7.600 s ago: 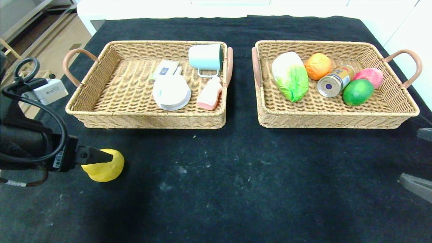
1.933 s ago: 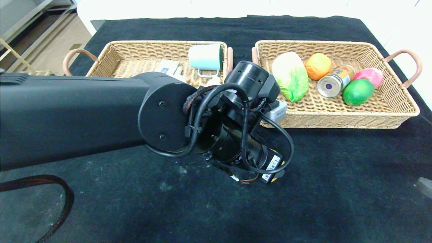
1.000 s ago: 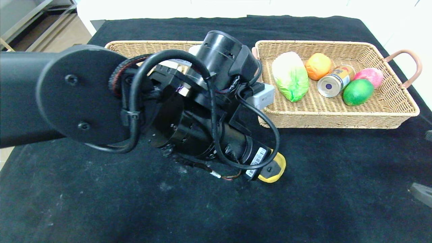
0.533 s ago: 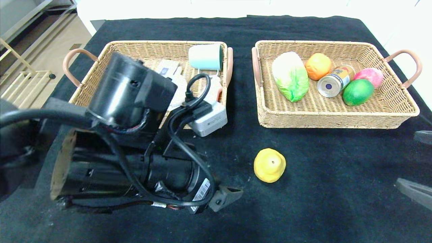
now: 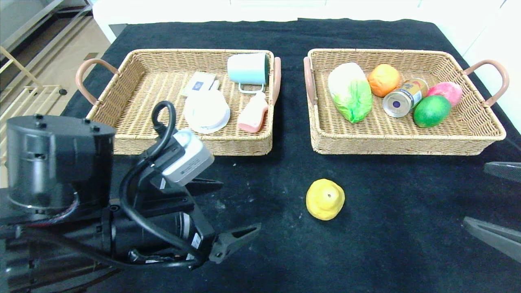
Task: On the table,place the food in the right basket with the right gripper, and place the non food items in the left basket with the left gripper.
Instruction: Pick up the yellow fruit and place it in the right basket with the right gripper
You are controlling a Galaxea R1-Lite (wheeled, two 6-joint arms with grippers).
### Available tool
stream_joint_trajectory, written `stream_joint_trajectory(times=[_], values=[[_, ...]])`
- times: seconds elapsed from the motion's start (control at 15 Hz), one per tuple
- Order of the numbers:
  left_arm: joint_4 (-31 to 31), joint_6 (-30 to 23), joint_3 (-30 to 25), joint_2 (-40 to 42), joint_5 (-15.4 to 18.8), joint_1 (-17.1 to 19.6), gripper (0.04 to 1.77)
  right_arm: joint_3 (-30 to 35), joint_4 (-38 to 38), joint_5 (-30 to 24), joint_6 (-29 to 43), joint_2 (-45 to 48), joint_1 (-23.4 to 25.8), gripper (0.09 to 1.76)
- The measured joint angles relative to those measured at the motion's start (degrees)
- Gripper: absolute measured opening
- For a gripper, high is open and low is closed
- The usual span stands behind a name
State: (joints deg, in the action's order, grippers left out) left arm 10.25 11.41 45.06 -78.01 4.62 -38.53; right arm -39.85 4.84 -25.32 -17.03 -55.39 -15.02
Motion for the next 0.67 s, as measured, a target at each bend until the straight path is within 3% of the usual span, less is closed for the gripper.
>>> stream_joint_trajectory(times=[0.2,0.4,0.53,0.67], values=[[3.61,-0.06,-4.6,2.96,0.8,3.04,1.7,-0.13,0.28,0.18,0.39,-1.33,-0.3,1.71],[5.49,0.11,-5.4,3.93,3.15,4.94,1.7,-0.67,0.23,1.07,2.01,-3.47,-1.01,1.71],[5.53,0.11,-5.47,3.91,3.18,5.16,1.71,-1.38,0.06,4.66,2.18,-5.05,-3.13,1.71],[5.78,0.05,-5.56,3.73,3.17,5.24,1.71,-3.91,-1.05,13.25,4.19,-6.92,-8.27,1.71]])
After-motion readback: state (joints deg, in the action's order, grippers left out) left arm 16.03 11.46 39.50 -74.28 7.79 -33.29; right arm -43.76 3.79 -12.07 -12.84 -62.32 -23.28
